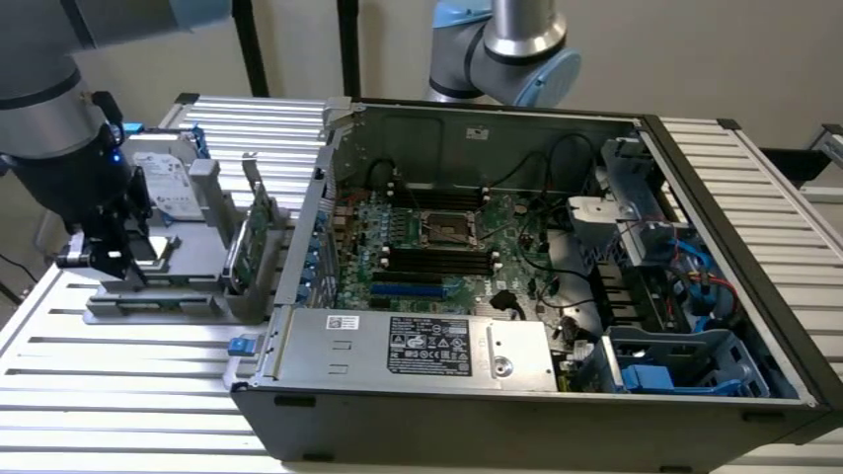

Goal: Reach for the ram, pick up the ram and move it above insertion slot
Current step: 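Pick up the ram and move it above insertion slot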

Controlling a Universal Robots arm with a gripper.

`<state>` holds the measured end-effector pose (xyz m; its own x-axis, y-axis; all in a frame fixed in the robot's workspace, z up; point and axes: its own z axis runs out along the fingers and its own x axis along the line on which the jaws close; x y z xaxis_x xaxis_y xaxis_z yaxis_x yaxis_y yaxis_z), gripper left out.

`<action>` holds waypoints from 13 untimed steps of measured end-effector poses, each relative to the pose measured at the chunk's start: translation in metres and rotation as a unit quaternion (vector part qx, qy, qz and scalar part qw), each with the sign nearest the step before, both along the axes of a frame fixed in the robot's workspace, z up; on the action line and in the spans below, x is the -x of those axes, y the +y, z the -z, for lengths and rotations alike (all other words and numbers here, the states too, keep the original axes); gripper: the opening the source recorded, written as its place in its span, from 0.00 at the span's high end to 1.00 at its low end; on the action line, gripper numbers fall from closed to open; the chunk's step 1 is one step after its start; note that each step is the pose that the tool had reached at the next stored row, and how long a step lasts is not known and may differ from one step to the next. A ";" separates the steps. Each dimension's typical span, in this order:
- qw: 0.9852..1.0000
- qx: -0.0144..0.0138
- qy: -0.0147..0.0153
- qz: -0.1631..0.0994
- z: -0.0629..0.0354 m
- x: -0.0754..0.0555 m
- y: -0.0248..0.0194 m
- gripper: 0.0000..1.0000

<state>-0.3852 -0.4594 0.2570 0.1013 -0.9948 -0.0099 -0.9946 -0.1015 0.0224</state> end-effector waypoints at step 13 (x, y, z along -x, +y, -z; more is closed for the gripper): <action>1.000 0.000 0.000 0.000 0.0236 0.000 -0.0007 0.58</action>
<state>-0.3853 -0.4601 0.2334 0.1011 -0.9948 -0.0100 -0.9946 -0.1013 0.0223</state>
